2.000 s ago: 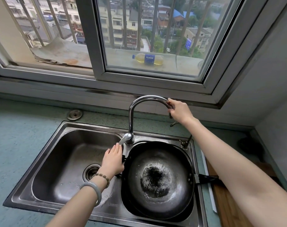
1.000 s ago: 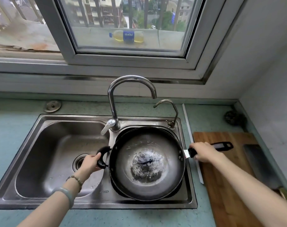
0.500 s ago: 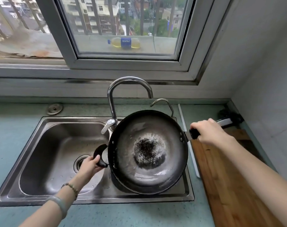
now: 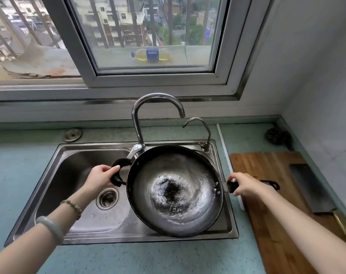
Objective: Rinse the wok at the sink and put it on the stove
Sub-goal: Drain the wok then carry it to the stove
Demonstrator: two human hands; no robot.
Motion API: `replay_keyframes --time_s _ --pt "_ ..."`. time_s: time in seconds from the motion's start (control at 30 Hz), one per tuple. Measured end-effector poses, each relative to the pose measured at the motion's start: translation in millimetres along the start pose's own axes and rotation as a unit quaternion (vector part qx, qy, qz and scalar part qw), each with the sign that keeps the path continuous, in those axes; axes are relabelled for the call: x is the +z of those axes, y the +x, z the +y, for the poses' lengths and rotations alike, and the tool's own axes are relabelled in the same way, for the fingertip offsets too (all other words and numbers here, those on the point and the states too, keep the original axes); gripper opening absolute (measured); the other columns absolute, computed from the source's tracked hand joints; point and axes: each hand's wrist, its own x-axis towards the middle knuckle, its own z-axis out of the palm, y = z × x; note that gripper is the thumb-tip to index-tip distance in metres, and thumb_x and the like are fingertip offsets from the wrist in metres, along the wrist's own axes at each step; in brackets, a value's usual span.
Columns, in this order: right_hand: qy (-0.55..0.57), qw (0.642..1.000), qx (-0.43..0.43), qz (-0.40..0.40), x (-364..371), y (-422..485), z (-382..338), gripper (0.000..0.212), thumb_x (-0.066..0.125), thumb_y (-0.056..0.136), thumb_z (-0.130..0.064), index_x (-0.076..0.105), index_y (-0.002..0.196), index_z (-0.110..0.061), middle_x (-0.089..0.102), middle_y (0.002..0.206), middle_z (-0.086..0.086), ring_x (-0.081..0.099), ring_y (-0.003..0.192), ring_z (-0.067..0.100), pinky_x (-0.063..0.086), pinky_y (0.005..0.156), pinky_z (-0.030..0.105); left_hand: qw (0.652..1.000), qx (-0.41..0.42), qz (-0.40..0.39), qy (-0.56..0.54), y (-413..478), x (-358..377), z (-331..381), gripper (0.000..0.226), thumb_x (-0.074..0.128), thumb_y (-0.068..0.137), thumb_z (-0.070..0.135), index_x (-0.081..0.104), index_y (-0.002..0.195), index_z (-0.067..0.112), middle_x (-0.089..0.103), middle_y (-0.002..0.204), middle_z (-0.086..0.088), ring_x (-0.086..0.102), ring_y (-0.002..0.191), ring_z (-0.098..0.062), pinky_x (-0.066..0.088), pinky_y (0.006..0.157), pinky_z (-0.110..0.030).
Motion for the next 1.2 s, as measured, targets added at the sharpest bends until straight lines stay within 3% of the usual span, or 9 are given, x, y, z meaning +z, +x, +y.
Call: replay_keyframes --time_s 0.17,0.33,0.47,0.6,0.7,0.77,0.9,1.07,1.2 --pt "-0.058 0.998 -0.015 -0.001 -45.0 -9.0 -13.8 0.054 0.076 0.067 -0.020 0.062 0.119 -0.026 0.065 0.118 0.001 0.059 0.108 0.019 0.046 0.083 0.025 0.993 -0.093 -0.020 -0.063 -7.2 5.4 -29.5 0.024 0.060 0.093 0.017 0.058 0.082 -0.005 0.059 0.075 -0.019 0.063 0.043 -0.017 0.056 0.045 -0.026" --pt "-0.136 0.986 -0.037 0.093 -67.3 -21.6 -24.2 0.049 0.070 0.066 -0.021 0.064 0.114 -0.031 0.068 0.114 -0.002 0.060 0.109 0.023 0.048 0.090 0.032 0.988 -0.112 -0.032 -0.103 -13.2 11.6 -44.6 0.022 0.056 0.095 0.015 0.056 0.089 -0.007 0.062 0.076 -0.023 0.067 0.047 -0.021 0.056 0.047 -0.030" --pt "-0.114 0.982 -0.033 0.149 -52.3 -19.1 -15.4 0.050 0.070 0.070 -0.020 0.060 0.118 -0.031 0.067 0.118 -0.003 0.057 0.114 0.022 0.040 0.093 0.033 0.993 -0.042 -0.007 -0.110 -16.2 15.5 -28.6 0.017 0.057 0.094 0.011 0.058 0.092 -0.005 0.061 0.079 -0.020 0.067 0.053 -0.021 0.055 0.047 -0.023" --pt "-0.047 0.991 -0.012 0.128 -20.7 -8.9 -5.3 0.050 0.075 0.069 -0.020 0.057 0.115 -0.027 0.067 0.117 -0.001 0.058 0.113 0.024 0.040 0.092 0.035 0.995 0.059 0.048 -0.060 -12.2 10.5 -5.2 0.021 0.067 0.087 0.016 0.064 0.099 -0.002 0.066 0.084 -0.015 0.064 0.076 -0.027 0.059 0.068 -0.035" --pt "-0.017 0.997 -0.007 0.078 -5.0 -1.5 -1.3 0.048 0.078 0.065 -0.020 0.054 0.104 -0.034 0.066 0.116 0.003 0.059 0.108 0.025 0.046 0.088 0.034 0.995 0.065 0.053 -0.048 -9.9 5.0 3.5 0.027 0.071 0.084 0.020 0.067 0.097 -0.003 0.068 0.084 -0.018 0.065 0.078 -0.028 0.056 0.078 -0.047" --pt "-0.011 0.999 -0.008 0.049 -4.6 1.9 0.3 0.048 0.079 0.065 -0.019 0.051 0.098 -0.039 0.065 0.115 0.003 0.059 0.105 0.023 0.048 0.086 0.034 0.997 0.034 0.049 -0.048 -9.0 5.5 1.9 0.030 0.071 0.084 0.021 0.067 0.096 -0.006 0.066 0.081 -0.018 0.065 0.073 -0.030 0.058 0.074 -0.049" --pt "-0.036 0.999 -0.029 0.023 -25.8 1.4 -7.2 0.049 0.080 0.066 -0.018 0.064 0.112 -0.028 0.066 0.116 0.002 0.059 0.107 0.019 0.047 0.089 0.028 0.995 -0.045 0.038 -0.080 -13.3 7.2 -16.2 0.024 0.066 0.089 0.017 0.062 0.078 -0.004 0.059 0.057 -0.011 0.058 0.038 -0.013 0.050 0.038 -0.021" --pt "-0.071 0.995 -0.050 0.056 -55.6 -6.5 -16.7 0.056 0.077 0.065 -0.018 0.064 0.119 -0.026 0.067 0.118 -0.002 0.060 0.109 0.018 0.049 0.091 0.030 0.987 -0.106 0.019 -0.122 -15.5 7.8 -39.6 0.021 0.063 0.091 0.020 0.059 0.078 0.003 0.061 0.080 -0.018 0.063 0.052 -0.019 0.058 0.054 -0.027" --pt "-0.102 0.982 -0.065 0.142 -56.2 -13.2 -13.4 0.054 0.074 0.067 -0.019 0.063 0.119 -0.029 0.068 0.117 0.001 0.059 0.112 0.024 0.045 0.094 0.034 0.985 -0.088 -0.005 -0.148 -18.1 8.9 -36.9 0.019 0.061 0.092 0.018 0.061 0.093 -0.002 0.063 0.085 -0.020 0.067 0.063 -0.025 0.057 0.049 -0.024"
